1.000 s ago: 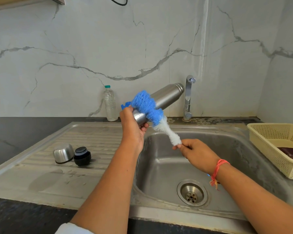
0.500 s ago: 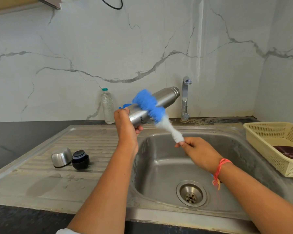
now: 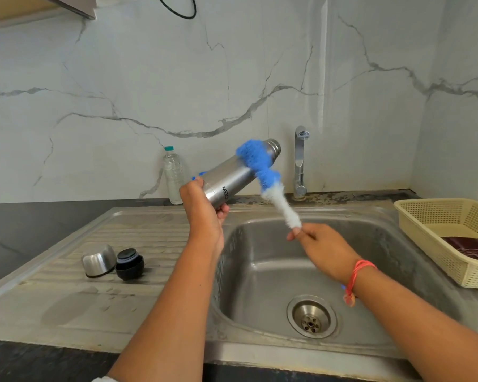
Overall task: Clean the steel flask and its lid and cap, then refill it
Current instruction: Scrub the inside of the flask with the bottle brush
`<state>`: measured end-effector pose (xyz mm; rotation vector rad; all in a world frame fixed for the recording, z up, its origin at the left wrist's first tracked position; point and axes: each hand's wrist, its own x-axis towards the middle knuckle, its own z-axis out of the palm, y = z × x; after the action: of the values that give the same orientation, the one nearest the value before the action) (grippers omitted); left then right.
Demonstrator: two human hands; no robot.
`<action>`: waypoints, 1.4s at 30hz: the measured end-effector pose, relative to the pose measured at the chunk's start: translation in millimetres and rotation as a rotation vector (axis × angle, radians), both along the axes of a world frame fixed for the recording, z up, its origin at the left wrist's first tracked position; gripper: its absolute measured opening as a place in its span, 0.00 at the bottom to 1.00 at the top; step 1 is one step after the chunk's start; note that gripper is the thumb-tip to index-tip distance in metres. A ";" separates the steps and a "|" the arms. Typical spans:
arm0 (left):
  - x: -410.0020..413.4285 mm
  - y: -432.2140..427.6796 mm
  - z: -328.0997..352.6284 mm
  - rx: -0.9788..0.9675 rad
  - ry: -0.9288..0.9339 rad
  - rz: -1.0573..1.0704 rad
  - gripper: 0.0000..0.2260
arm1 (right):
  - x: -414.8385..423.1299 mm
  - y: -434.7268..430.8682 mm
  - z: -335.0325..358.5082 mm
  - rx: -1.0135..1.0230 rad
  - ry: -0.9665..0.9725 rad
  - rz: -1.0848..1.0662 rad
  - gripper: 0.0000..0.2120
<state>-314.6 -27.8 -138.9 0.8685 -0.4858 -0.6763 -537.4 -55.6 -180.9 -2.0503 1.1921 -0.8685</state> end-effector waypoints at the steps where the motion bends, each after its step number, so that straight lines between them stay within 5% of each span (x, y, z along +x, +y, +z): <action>1: -1.4 0.8 -0.5 -0.001 -0.016 -0.011 0.25 | 3.5 7.6 -2.3 -0.005 0.051 0.085 0.12; 4: -1.9 6.2 -2.2 -0.053 -0.046 -0.052 0.12 | 9.8 20.1 -4.8 -0.003 0.122 0.207 0.12; 8: 3.3 3.9 1.1 -0.036 0.040 -0.039 0.22 | -3.0 -6.2 1.6 0.029 -0.083 -0.110 0.13; 13: -4.1 4.9 -0.8 -0.067 -0.085 -0.051 0.14 | 14.2 27.4 -5.0 -0.013 0.106 0.206 0.12; 17: -2.6 7.0 4.7 -0.055 -0.014 -0.040 0.17 | 6.8 3.5 0.8 0.034 -0.105 -0.058 0.13; 22: -3.5 7.6 2.0 -0.076 -0.069 -0.044 0.13 | 14.8 30.7 -5.3 0.044 0.086 0.215 0.13; 26: 0.0 8.8 4.0 -0.027 0.011 -0.010 0.20 | 7.9 5.8 3.6 0.008 -0.018 -0.030 0.12; 30: 4.6 11.1 4.8 0.002 -0.047 0.030 0.17 | 9.1 23.0 -7.8 0.014 0.190 0.120 0.13; 34: -5.2 8.3 3.9 0.021 -0.118 0.031 0.21 | 19.7 14.6 2.1 -0.012 0.067 0.041 0.13; 37: 2.5 11.8 8.4 0.017 -0.101 0.102 0.24 | 7.6 9.0 -1.4 0.006 0.162 0.053 0.14; 42: -7.2 17.8 9.3 0.013 -0.193 0.111 0.10 | -2.1 -3.3 1.4 0.038 0.110 -0.024 0.17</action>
<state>-321.7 -9.9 -129.6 0.9707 -0.6021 -0.4965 -539.5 -58.9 -179.5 -2.0801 1.2848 -0.7471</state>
